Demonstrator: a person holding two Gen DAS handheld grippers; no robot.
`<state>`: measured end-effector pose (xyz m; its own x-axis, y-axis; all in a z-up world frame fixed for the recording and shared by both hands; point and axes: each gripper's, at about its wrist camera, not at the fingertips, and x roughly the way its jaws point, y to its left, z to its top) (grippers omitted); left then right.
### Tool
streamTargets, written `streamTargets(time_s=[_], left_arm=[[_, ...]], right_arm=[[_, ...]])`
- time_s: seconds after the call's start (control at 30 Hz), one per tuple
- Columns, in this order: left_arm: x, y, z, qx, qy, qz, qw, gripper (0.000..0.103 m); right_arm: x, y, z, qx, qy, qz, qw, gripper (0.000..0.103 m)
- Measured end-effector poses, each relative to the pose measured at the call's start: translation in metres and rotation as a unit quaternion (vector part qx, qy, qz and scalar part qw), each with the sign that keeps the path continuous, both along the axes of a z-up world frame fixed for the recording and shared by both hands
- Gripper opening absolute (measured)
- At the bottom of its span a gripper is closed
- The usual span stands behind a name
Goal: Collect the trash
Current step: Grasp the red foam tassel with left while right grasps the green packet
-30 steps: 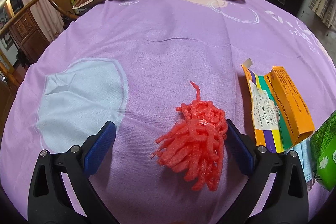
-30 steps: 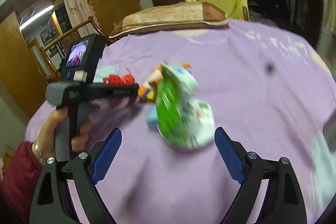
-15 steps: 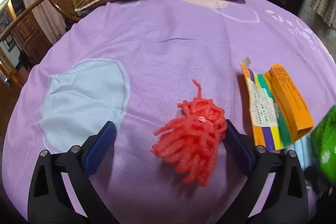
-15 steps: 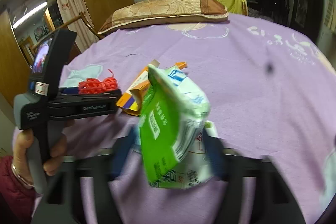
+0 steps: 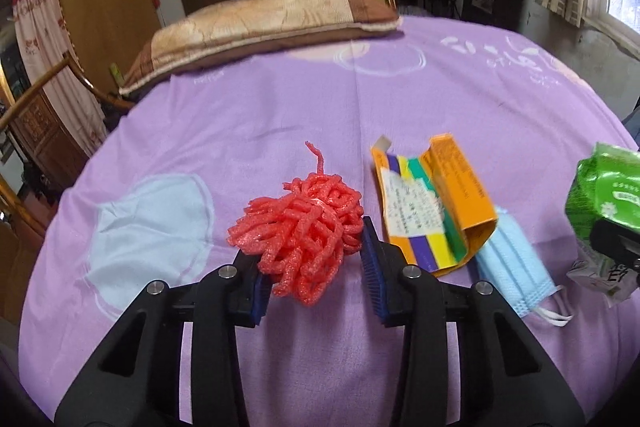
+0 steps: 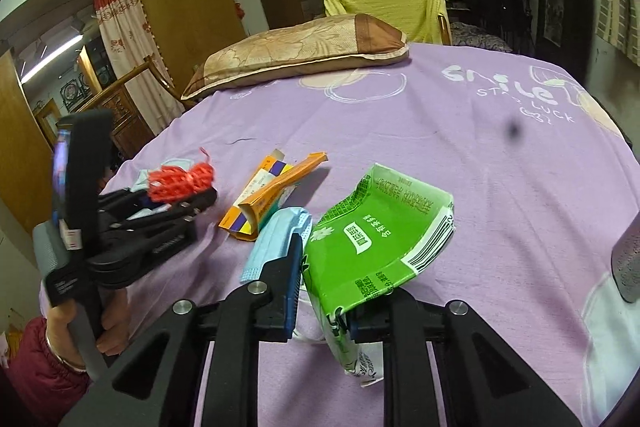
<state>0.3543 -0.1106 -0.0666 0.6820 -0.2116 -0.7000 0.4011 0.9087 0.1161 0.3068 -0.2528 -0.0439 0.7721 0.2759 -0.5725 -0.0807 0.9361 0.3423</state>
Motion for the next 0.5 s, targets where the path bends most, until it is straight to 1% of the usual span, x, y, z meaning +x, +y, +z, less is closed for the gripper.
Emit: streamTargets(time_s=[0.17, 0.3, 0.5], left_arm=[[-0.011, -0.001, 0.013, 0.003, -0.050, 0.010, 0.9987, 0.040], [-0.016, 0.003, 0.019, -0.005, -0.062, 0.013, 0.9980, 0.040], [-0.028, 0.011, 0.023, -0.016, -0.068, 0.014, 0.9975, 0.040]], right_arm=[[-0.001, 0.000, 0.002, -0.006, -0.006, -0.004, 1.000, 0.019], [-0.003, -0.001, 0.005, -0.003, -0.009, -0.005, 1.000, 0.019], [-0.013, -0.002, 0.011, 0.010, -0.019, -0.004, 1.000, 0.019]])
